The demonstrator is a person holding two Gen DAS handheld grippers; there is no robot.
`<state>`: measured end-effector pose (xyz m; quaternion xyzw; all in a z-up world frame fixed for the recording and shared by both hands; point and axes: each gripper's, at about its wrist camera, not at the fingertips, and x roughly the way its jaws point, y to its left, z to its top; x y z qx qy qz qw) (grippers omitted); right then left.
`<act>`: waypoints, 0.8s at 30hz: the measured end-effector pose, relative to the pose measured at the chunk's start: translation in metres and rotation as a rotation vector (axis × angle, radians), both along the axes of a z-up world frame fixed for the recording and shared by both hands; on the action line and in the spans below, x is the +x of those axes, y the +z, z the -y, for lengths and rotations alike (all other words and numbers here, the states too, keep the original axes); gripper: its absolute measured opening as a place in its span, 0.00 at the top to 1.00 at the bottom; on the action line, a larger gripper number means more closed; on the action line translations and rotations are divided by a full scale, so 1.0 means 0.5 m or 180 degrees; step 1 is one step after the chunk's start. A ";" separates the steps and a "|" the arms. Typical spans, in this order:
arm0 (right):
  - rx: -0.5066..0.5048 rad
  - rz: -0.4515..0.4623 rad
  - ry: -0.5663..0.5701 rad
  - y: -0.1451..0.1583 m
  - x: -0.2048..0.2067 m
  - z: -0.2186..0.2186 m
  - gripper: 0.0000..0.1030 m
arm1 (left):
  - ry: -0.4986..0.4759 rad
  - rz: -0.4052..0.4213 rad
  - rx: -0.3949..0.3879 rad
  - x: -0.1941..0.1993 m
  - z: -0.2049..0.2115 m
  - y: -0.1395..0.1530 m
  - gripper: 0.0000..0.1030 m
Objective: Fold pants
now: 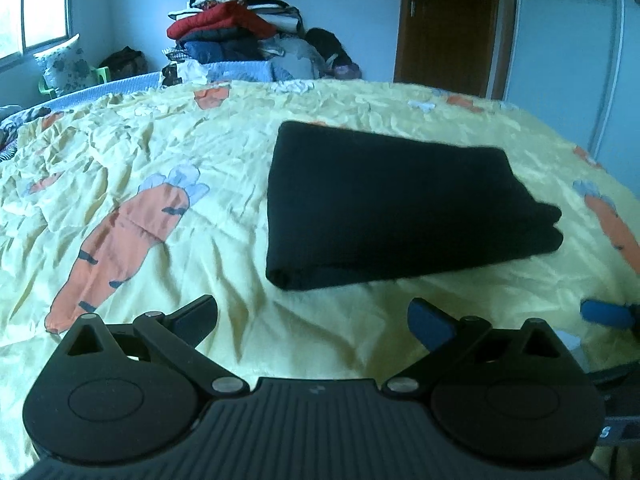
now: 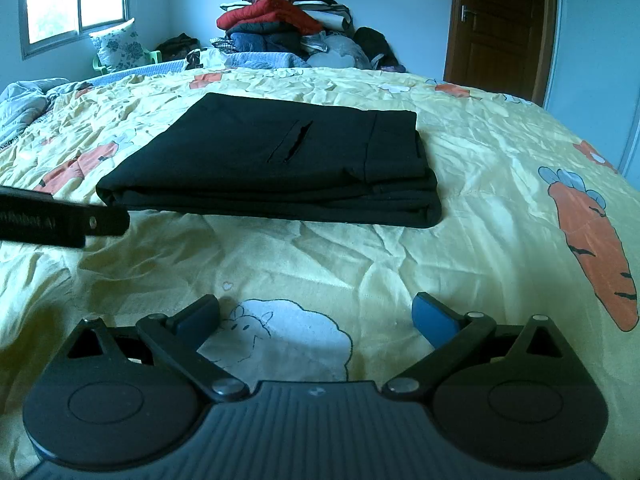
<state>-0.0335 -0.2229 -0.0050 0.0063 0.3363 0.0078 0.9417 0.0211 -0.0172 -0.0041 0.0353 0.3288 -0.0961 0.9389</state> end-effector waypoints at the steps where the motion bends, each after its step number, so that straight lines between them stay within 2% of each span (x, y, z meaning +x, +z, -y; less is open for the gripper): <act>1: 0.0002 0.0000 0.0000 0.000 0.000 0.000 0.00 | 0.0023 0.0042 -0.0005 0.000 -0.003 0.001 0.00; 8: 0.0001 0.0000 0.0000 0.000 0.001 0.000 0.00 | 0.0412 0.0320 -0.0114 0.002 -0.017 -0.007 0.00; 13: 0.0002 0.0000 0.0000 0.000 0.000 0.000 0.00 | 0.0346 0.0622 0.0191 -0.005 -0.004 -0.029 0.00; 17: 0.0002 0.0000 0.0000 0.000 0.000 0.000 0.00 | 0.0354 0.0411 0.0120 0.011 -0.012 -0.039 0.00; 20: 0.0001 0.0000 0.0000 0.000 0.001 0.000 0.00 | 0.0242 0.0101 0.0070 0.030 -0.014 -0.054 0.00; 24: 0.0001 0.0000 0.0000 0.000 0.001 0.000 0.00 | 0.0251 0.0071 0.0128 0.028 -0.009 -0.060 0.00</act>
